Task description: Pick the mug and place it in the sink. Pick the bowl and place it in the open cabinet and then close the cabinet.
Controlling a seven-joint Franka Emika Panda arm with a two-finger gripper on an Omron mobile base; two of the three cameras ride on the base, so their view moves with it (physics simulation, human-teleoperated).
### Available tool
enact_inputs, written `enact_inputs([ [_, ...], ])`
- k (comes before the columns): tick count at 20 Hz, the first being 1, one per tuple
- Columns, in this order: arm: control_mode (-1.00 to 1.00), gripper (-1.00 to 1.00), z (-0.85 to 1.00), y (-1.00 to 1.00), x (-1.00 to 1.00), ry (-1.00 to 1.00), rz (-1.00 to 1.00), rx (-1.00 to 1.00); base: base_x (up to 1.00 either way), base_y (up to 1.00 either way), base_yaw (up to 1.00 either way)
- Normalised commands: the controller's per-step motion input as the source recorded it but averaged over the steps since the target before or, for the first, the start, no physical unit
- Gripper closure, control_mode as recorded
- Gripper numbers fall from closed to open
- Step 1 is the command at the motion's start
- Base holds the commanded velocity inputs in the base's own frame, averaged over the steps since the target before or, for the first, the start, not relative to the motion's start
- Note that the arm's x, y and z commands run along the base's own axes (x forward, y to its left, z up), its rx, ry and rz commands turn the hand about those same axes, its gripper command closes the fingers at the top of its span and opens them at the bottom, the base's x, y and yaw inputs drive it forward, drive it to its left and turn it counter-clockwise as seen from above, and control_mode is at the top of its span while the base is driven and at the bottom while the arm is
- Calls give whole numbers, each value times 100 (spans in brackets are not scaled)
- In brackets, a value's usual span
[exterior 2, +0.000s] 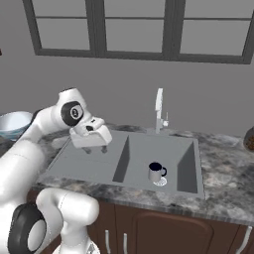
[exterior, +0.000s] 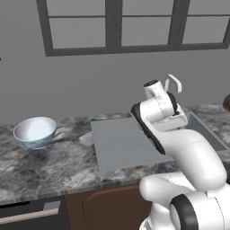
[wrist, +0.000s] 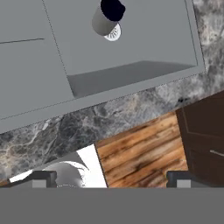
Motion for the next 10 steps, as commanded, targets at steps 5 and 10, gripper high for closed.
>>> enact_inputs([
  [5, -100, -100, 0, 59, 0, 0, -3, 0, 0, 0, 0],
  [10, -100, -100, 0, 55, 0, -11, 0, 4, 0, 0, 0],
])
